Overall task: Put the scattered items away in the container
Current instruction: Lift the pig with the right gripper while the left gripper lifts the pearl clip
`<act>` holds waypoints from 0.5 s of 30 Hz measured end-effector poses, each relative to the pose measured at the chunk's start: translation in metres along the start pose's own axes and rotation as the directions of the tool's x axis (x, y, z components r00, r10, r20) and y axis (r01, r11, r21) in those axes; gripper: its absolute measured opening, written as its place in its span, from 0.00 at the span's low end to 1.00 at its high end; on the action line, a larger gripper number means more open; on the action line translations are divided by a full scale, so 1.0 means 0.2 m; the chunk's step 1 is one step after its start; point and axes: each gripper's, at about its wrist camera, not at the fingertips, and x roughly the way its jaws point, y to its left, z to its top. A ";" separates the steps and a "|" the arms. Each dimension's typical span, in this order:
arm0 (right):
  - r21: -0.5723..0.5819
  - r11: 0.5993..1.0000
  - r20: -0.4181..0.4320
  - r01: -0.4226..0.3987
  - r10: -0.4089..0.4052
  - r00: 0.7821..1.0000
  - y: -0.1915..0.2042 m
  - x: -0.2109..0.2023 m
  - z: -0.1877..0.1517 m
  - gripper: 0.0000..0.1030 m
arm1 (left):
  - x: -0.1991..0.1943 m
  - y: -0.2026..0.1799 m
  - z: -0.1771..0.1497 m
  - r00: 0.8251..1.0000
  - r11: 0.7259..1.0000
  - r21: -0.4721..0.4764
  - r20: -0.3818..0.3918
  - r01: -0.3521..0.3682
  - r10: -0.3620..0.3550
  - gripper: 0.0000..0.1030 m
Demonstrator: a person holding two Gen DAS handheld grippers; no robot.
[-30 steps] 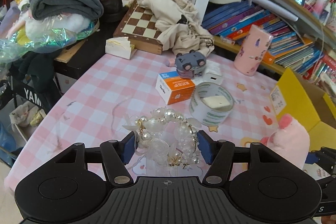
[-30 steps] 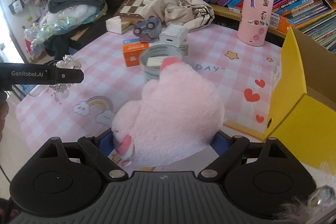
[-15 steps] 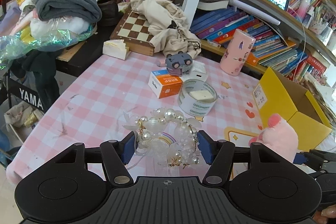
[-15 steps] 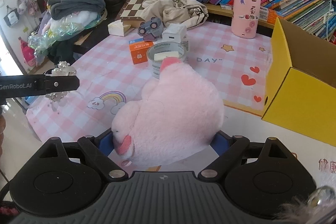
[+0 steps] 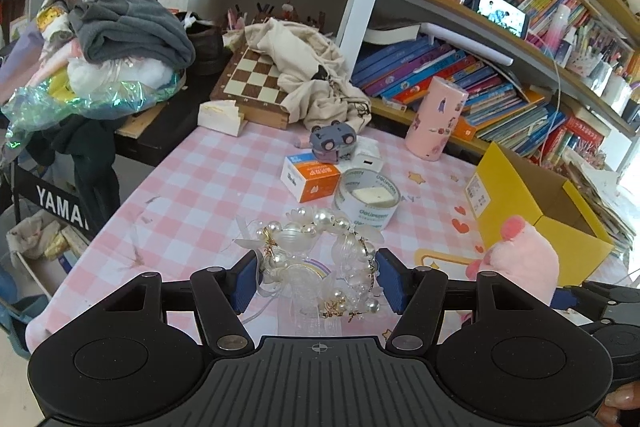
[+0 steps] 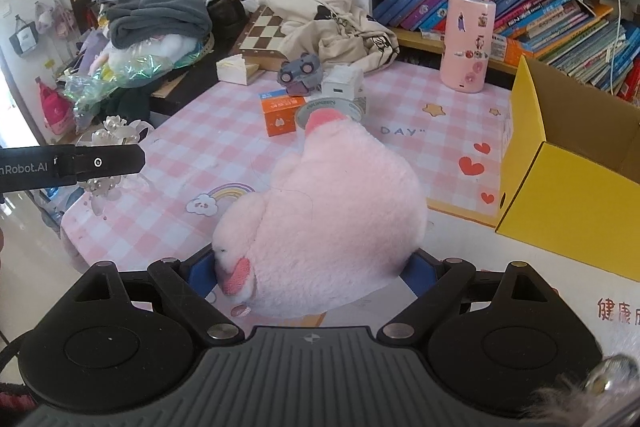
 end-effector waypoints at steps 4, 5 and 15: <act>-0.011 1.000 0.003 0.005 -0.005 1.000 0.03 -0.02 -0.01 0.87 | -0.03 0.01 -0.01 1.000 1.000 -0.004 0.008 0.005 -0.005 0.59; -0.013 1.000 0.003 0.006 -0.006 1.000 0.03 -0.02 -0.01 0.87 | -0.03 0.01 -0.02 1.000 1.000 -0.006 0.010 0.006 -0.006 0.59; -0.043 0.999 -0.002 -0.005 0.004 1.000 0.10 -0.03 -0.01 0.87 | -0.11 0.07 -0.05 0.999 0.999 -0.040 0.034 -0.004 0.006 0.59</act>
